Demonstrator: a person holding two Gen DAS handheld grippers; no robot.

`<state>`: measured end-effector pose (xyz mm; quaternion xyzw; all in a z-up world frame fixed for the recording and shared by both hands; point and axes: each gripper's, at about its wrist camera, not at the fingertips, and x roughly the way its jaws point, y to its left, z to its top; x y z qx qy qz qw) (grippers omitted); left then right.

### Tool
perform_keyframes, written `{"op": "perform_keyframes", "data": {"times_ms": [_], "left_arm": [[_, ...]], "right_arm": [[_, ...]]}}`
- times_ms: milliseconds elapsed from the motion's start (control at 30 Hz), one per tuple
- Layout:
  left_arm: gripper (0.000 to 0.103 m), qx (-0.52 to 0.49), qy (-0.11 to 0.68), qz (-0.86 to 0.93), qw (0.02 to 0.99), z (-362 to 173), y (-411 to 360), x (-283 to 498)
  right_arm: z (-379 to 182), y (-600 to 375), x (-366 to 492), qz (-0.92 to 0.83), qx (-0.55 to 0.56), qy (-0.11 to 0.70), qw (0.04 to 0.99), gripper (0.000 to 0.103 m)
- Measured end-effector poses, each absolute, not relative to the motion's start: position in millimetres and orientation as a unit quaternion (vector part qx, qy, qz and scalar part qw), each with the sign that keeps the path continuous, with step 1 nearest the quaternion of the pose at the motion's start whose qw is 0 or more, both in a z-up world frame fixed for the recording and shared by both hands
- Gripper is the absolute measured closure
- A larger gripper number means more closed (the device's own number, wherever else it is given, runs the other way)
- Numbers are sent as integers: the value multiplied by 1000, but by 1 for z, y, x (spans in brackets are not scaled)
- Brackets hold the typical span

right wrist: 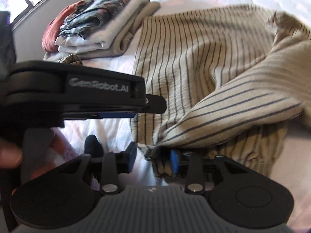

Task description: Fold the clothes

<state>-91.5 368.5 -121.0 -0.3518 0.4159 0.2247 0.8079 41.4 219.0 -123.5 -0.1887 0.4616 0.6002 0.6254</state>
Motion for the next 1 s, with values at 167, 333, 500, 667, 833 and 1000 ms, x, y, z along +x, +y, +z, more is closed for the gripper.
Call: {"op": "perform_keyframes", "data": {"times_ms": [167,333,500,667,833,1000], "left_arm": [[60,-324,430,222,813,-113,359,-86],[57,-272,460,200,821,-99,346,-82],[49,-244,501,151,816,-91,331,-82],[52,-208,536,143,806,-99,318,-70],[67,-174,563,148,795,-110,314,-55],[82,-143,589,153,780,-121,312,-41]], "right_arm": [[-106,192,51,583,-194,441,655,46],[-97,166,72,537,-209,434,693,46],[-98,142,97,505,-183,443,718,45],[-99,131,114,490,-155,454,728,45],[-89,128,117,508,-187,426,724,45],[-73,131,140,519,-263,385,716,45]]}}
